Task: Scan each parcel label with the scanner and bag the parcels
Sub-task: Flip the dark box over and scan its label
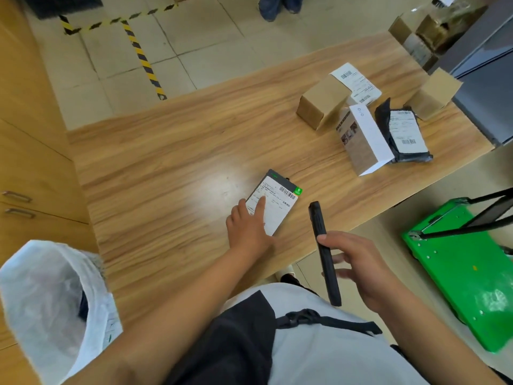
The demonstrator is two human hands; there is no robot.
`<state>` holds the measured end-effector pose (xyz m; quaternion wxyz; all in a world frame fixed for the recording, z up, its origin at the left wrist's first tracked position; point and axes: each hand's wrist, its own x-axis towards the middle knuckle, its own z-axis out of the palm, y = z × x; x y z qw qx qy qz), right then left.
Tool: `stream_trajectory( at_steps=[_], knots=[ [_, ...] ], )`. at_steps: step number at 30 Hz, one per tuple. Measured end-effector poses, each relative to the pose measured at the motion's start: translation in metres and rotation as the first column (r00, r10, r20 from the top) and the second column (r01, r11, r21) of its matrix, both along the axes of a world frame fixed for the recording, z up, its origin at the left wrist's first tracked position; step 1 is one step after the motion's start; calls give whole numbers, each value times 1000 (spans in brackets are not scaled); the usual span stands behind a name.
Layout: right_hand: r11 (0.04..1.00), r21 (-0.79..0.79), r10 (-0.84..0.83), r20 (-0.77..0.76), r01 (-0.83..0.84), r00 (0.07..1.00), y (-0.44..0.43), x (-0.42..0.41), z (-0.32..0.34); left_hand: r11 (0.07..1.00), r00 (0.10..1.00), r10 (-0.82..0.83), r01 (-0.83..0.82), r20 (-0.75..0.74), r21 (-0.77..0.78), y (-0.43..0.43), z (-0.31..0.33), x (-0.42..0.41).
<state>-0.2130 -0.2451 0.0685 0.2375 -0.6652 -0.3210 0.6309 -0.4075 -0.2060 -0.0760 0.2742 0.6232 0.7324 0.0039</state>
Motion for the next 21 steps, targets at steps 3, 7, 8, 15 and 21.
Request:
stream_trajectory(
  at_steps=[3, 7, 8, 15, 21],
  knots=[
    [998, 16, 56, -19, -56, 998, 4, -10, 3, 994, 993, 108, -107, 46, -23, -10, 3, -24],
    [990, 28, 141, -25, -140, 990, 12, -26, 5, 951, 944, 309, -304, 116, -61, -35, 9, -67],
    [985, 30, 169, -28, -168, 985, 14, -31, 5, 935, 928, 355, -350, 115, -62, -43, 10, -78],
    [930, 40, 366, -42, -365, 930, 29, -79, 7, 720, 705, 684, -694, 186, -16, -112, 15, -154],
    [845, 62, 534, -34, -532, 845, 27, -138, 4, 424, 414, 879, -906, 234, 12, -173, 19, -220]
  ],
)
